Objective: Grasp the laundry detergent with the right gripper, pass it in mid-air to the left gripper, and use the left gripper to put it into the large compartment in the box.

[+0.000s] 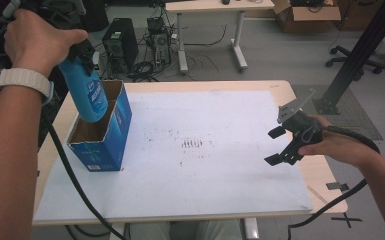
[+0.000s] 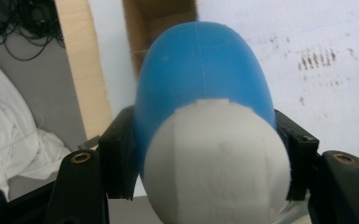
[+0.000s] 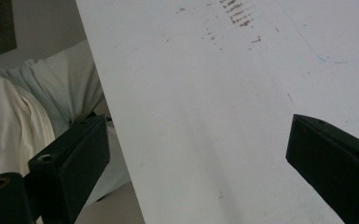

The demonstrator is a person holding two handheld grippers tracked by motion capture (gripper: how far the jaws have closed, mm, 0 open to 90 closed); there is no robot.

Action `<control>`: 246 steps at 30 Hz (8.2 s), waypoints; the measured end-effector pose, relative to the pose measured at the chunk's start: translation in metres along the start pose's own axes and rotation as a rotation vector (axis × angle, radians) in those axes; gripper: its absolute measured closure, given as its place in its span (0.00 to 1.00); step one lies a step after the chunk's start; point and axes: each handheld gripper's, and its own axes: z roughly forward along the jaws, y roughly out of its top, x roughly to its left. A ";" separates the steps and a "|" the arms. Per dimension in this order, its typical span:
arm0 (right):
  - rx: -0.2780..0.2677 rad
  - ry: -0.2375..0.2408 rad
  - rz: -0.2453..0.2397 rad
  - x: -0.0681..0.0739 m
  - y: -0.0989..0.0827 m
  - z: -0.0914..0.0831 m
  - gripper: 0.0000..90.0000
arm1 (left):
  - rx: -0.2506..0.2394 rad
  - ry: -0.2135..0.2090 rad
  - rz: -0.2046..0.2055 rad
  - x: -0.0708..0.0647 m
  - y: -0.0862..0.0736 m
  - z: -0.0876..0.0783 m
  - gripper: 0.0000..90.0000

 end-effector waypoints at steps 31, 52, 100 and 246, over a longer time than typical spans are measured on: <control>0.008 0.007 0.028 -0.004 -0.004 0.011 0.07 | 0.010 -0.013 -0.009 0.018 -0.005 0.119 0.42; 0.026 0.015 0.048 -0.004 -0.004 0.017 0.08 | 0.029 -0.008 -0.005 0.017 -0.017 0.186 0.42; 0.043 0.019 0.032 0.002 -0.008 0.019 0.10 | -0.024 -0.053 -0.021 0.021 -0.022 0.180 0.26; 0.061 -0.022 0.013 0.000 0.042 -0.002 0.06 | 0.030 -0.336 0.953 -0.182 -0.018 0.093 0.05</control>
